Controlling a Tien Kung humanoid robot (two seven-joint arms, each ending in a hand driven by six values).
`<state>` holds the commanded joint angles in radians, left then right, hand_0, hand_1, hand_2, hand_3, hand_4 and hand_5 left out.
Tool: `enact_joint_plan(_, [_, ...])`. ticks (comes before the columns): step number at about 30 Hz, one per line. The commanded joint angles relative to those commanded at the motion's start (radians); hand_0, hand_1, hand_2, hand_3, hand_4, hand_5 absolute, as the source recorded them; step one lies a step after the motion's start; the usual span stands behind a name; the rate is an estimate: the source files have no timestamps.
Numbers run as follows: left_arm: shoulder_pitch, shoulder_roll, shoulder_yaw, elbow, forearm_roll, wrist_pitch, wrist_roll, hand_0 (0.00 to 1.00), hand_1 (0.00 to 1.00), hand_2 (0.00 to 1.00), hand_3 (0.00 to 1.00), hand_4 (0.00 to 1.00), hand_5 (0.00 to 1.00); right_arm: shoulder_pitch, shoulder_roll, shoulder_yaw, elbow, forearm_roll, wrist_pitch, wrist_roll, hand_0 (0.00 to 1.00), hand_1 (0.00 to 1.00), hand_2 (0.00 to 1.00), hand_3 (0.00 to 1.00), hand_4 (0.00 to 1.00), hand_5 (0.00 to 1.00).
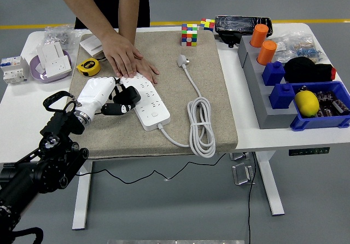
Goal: Pick up the plug,place it near the board,insert it into the board,press the button
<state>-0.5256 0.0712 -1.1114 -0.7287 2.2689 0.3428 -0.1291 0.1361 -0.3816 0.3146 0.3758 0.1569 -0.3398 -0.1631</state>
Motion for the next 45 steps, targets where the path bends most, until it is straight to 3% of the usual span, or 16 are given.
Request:
enact_joint_plan(35, [-0.025,-0.005,0.015,0.007,0.0,-0.008,-0.005,0.498,0.38,0.293,0.314,0.436,0.223,0.004,-0.005,0.012,0.005,-0.001,-0.002,0.003,0.791,0.753,0.741,0.761,0.998,0.998])
enact_joint_plan(36, [-0.025,-0.005,0.013,0.008,0.0,-0.012,-0.006,0.547,0.533,0.44,0.409,0.726,0.297,0.004,-0.005,0.012,0.005,0.0,-0.002,0.003,0.791,0.754,0.741,0.763,0.998,0.998])
enact_joint_plan(41, [-0.024,-0.004,0.01,0.011,0.0,-0.041,-0.007,0.547,0.533,0.44,0.409,0.726,0.297,0.005,-0.004,0.016,0.006,0.0,0.0,0.002,0.791,0.754,0.741,0.763,0.998,0.998])
enact_joint_plan(42, [-0.023,-0.004,0.01,0.011,0.0,-0.05,-0.006,0.673,0.769,0.722,0.582,0.858,0.344,0.005,-0.004,0.016,0.006,0.001,0.0,0.002,0.795,0.755,0.742,0.763,0.998,0.998])
enact_joint_plan(45, [-0.022,-0.004,0.011,0.012,0.0,-0.067,-0.005,0.673,0.769,0.722,0.582,0.858,0.344,0.005,-0.004,0.017,0.007,0.002,-0.001,0.002,0.795,0.755,0.742,0.763,0.998,0.998])
